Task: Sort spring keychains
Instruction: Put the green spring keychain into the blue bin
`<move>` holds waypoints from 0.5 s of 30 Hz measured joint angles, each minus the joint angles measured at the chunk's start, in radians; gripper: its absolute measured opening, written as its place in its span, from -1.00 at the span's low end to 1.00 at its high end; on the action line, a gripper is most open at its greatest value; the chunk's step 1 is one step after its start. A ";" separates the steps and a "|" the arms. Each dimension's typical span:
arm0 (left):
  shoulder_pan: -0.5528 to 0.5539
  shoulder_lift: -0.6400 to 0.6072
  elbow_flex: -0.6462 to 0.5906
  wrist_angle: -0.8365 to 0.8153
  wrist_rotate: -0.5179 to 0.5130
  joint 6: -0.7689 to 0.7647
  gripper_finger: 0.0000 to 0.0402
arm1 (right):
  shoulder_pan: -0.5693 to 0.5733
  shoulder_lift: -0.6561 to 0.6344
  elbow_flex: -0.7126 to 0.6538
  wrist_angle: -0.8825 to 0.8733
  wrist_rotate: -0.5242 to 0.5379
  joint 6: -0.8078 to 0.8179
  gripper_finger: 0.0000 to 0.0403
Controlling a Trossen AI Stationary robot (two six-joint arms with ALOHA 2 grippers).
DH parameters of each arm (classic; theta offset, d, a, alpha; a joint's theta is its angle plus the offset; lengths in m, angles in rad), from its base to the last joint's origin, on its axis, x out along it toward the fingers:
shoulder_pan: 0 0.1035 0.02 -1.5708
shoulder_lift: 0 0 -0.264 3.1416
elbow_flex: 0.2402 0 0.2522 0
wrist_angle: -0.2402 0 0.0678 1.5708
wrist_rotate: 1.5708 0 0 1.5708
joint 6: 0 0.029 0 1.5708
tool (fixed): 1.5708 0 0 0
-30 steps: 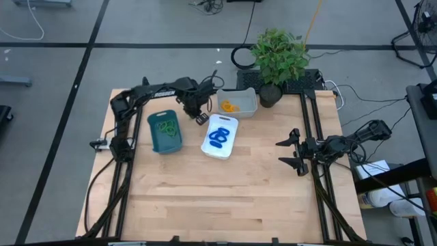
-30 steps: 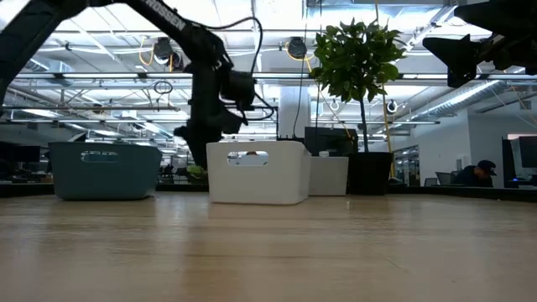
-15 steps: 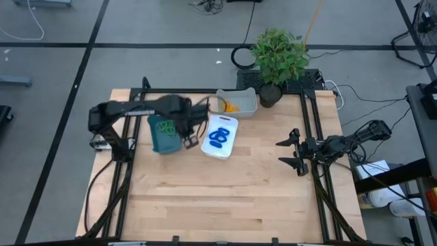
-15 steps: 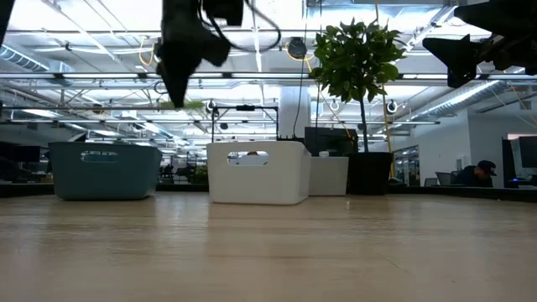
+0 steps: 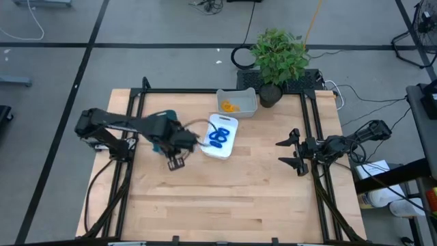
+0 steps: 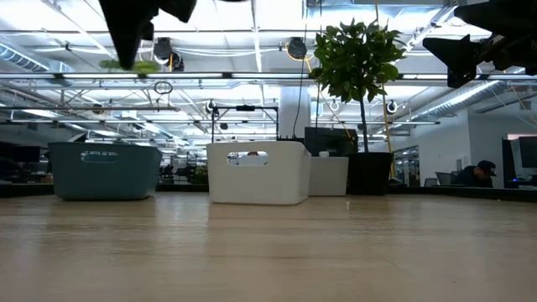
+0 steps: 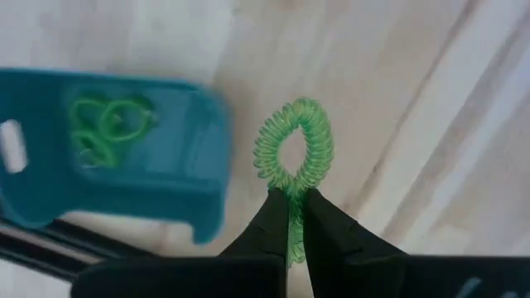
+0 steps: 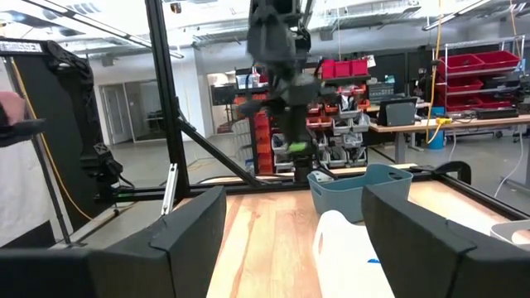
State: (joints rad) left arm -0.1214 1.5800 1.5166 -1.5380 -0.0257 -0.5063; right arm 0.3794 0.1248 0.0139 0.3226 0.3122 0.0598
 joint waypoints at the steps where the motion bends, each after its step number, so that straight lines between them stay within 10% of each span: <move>1: 0.016 -0.019 -0.006 -0.001 -0.006 0.001 -0.93 | 0.000 0.000 0.000 0.001 0.000 0.000 0.33; 15: 0.309 -0.158 -0.271 0.127 0.017 0.204 -0.93 | 0.000 0.000 0.000 -0.002 0.000 0.000 0.33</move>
State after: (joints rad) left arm 0.1872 1.4224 1.2455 -1.4106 -0.0088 -0.3021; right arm 0.3794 0.1249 0.0143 0.3206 0.3121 0.0597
